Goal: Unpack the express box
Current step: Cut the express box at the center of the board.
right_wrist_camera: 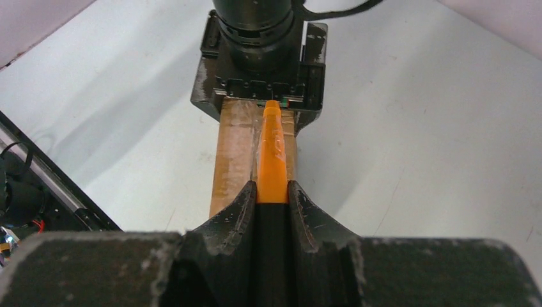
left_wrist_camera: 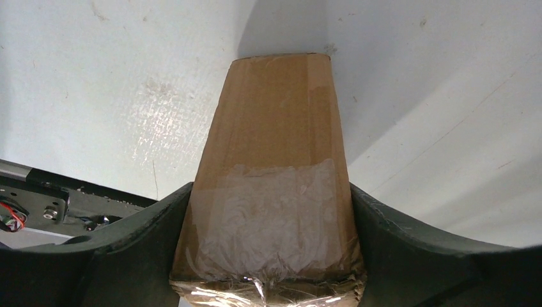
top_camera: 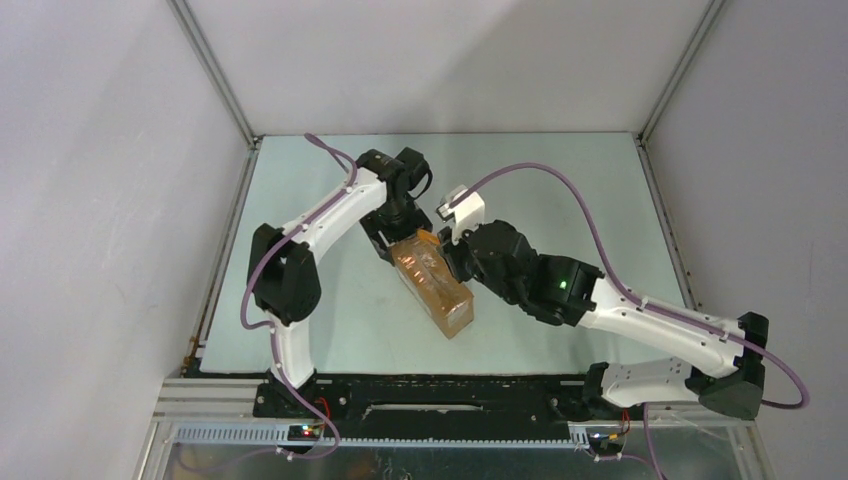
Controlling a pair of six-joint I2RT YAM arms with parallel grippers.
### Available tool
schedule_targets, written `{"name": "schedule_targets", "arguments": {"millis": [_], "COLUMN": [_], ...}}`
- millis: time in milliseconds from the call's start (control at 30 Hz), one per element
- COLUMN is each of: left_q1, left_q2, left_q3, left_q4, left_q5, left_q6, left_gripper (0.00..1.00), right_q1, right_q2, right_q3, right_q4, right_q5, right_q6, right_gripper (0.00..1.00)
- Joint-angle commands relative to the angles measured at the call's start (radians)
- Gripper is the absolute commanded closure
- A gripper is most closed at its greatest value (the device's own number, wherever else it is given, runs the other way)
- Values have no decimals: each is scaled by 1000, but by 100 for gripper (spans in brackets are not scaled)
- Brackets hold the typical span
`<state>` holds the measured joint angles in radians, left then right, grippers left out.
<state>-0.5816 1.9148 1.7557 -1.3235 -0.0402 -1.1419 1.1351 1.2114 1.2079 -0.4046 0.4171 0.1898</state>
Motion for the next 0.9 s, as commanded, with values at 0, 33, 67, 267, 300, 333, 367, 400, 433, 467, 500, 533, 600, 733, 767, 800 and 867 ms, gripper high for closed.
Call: {"name": "schedule_targets", "arguments": {"millis": [0, 33, 67, 267, 300, 333, 367, 400, 433, 467, 500, 533, 600, 733, 767, 800, 867], "left_q1": [-5, -5, -6, -6, -6, -5, -5, -6, -6, -5, -5, -5, -6, -5, -6, -6, -5], "left_q2": [-60, -60, -61, -58, -59, -59, -58, -59, -58, -57, -57, -57, -57, -57, -57, -59, -59], "left_q3": [-13, -13, -13, -11, -10, -10, -10, -11, -10, -10, -10, -10, -10, -10, -10, -10, -10], "left_q4": [24, 23, 25, 24, 23, 23, 22, 24, 23, 23, 24, 24, 22, 24, 25, 24, 24], "left_q5": [17, 20, 21, 28, 28, 28, 29, 29, 29, 29, 29, 28, 28, 29, 28, 28, 28], "left_q6": [-1, 0, -1, 7, 7, 8, 8, 8, 8, 7, 7, 7, 8, 9, 8, 9, 8], "left_gripper": [20, 20, 20, 20, 20, 20, 20, 20, 20, 20, 20, 20, 20, 20, 20, 20, 20], "right_q1": [50, 61, 71, 103, 106, 109, 110, 112, 113, 114, 114, 116, 116, 117, 117, 117, 119], "right_q2": [21, 31, 41, 80, 84, 88, 90, 92, 94, 95, 98, 100, 104, 107, 108, 108, 112], "right_q3": [65, 69, 73, 73, 72, 72, 73, 73, 73, 72, 72, 72, 72, 73, 72, 72, 72], "right_q4": [18, 15, 13, -3, -7, -11, -14, -14, -12, -12, -15, -20, -32, -48, -48, -48, -44], "right_q5": [48, 54, 66, 114, 123, 129, 133, 134, 134, 132, 133, 131, 130, 123, 121, 120, 118], "right_q6": [-44, -50, -55, -66, -68, -68, -69, -69, -70, -71, -71, -70, -67, -57, -56, -55, -55], "right_gripper": [100, 100, 100, 100, 100, 100, 100, 100, 100, 100, 100, 100, 100, 100, 100, 100, 100]}}
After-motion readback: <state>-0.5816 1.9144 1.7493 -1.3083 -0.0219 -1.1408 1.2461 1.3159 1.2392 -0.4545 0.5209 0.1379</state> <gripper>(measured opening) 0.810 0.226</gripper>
